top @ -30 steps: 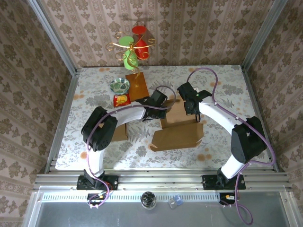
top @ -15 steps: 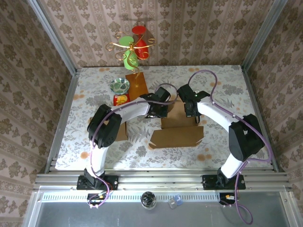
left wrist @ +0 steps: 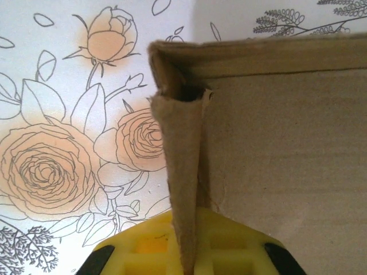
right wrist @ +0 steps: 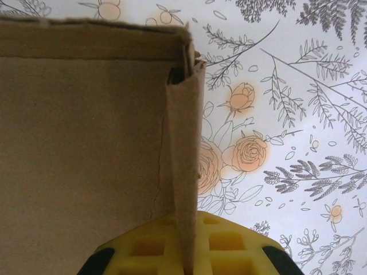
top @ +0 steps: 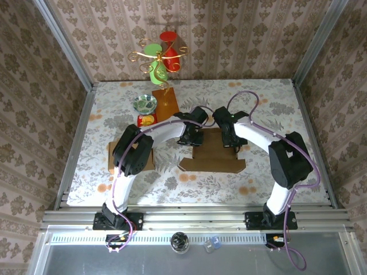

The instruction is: Fold the paper box

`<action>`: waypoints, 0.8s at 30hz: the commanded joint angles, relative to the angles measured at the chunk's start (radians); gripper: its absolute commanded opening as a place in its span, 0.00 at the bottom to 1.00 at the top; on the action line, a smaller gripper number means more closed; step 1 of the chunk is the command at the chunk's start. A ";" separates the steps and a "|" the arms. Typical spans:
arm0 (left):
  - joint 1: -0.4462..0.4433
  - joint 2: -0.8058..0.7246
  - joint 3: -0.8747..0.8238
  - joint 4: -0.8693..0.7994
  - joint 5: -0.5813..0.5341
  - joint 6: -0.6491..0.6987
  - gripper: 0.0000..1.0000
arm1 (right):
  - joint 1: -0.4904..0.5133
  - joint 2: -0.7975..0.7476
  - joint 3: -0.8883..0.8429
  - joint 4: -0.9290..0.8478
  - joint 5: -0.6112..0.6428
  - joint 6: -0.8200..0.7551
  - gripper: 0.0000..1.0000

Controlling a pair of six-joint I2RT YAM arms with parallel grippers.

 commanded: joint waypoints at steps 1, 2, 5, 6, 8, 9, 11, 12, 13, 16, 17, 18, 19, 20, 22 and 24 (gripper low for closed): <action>-0.010 0.016 0.040 -0.040 0.019 0.008 0.23 | 0.010 0.035 0.017 -0.026 -0.039 0.050 0.00; -0.010 0.010 0.045 -0.039 0.021 0.008 0.27 | 0.009 0.038 0.016 -0.025 -0.043 0.052 0.00; -0.004 -0.013 0.064 -0.034 0.050 0.009 0.39 | 0.003 0.046 0.009 -0.024 -0.062 0.063 0.00; -0.002 -0.021 0.072 -0.028 0.068 0.015 0.43 | 0.002 0.048 0.009 -0.023 -0.066 0.065 0.00; 0.001 -0.032 0.084 -0.024 0.089 0.026 0.48 | -0.001 0.052 0.004 -0.021 -0.072 0.068 0.00; 0.005 -0.036 0.088 -0.024 0.102 0.026 0.50 | -0.004 0.053 0.001 -0.020 -0.076 0.070 0.00; 0.013 -0.037 0.091 -0.026 0.127 0.021 0.52 | -0.010 0.055 -0.001 -0.019 -0.084 0.075 0.00; 0.016 -0.038 0.090 -0.028 0.135 0.020 0.53 | -0.012 0.055 -0.003 -0.017 -0.088 0.077 0.00; 0.020 -0.038 0.090 -0.030 0.139 0.021 0.53 | -0.016 0.058 -0.003 -0.017 -0.093 0.079 0.00; 0.026 -0.039 0.089 -0.042 0.141 0.030 0.55 | -0.022 0.060 -0.001 -0.015 -0.103 0.085 0.00; 0.029 -0.038 0.088 -0.040 0.147 0.032 0.55 | -0.023 0.062 -0.001 -0.015 -0.107 0.085 0.00; 0.030 -0.038 0.087 -0.041 0.153 0.034 0.56 | -0.025 0.062 -0.002 -0.014 -0.110 0.087 0.00; 0.031 -0.035 0.089 -0.043 0.157 0.037 0.56 | -0.026 0.063 -0.002 -0.015 -0.112 0.088 0.00; 0.032 -0.031 0.095 -0.050 0.159 0.038 0.57 | -0.026 0.064 -0.002 -0.014 -0.113 0.090 0.00; 0.031 -0.033 0.100 -0.059 0.146 0.043 0.58 | -0.029 0.061 -0.002 -0.014 -0.115 0.094 0.00; 0.033 -0.046 0.097 -0.056 0.128 0.046 0.59 | -0.030 0.059 -0.006 -0.011 -0.121 0.101 0.00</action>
